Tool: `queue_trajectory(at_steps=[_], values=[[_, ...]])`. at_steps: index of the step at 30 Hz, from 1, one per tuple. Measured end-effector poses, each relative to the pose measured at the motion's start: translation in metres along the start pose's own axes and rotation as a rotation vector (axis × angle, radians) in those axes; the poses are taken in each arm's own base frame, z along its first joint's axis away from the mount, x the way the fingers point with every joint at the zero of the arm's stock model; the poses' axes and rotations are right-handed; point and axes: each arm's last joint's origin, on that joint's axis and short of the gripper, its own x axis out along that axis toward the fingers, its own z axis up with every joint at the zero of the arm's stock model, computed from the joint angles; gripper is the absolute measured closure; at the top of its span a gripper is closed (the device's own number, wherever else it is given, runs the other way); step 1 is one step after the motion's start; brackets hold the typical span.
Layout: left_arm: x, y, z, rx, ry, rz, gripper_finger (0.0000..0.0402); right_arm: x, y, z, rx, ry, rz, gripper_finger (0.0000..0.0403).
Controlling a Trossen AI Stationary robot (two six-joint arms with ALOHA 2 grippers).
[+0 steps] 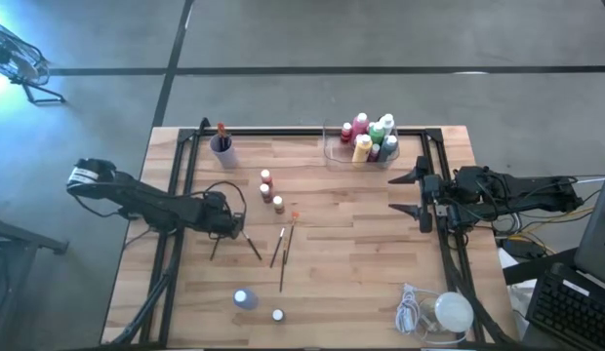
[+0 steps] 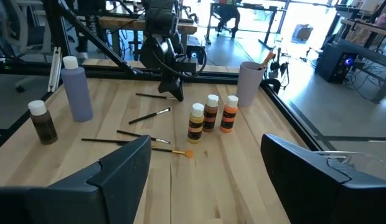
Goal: Pick & Place Paint Supplies
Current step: Put the silver paint brush into the violet cup
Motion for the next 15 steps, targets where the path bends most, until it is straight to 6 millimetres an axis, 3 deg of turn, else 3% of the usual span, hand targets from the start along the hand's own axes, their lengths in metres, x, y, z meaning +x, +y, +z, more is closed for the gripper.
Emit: queue_trajectory(at_steps=[15], values=[[-0.0085,-0.0043,0.0042,0.148,-0.027,-0.036,0.0399,-0.0002,0.0,0.0001,0.0,-0.001,0.0,0.0147]])
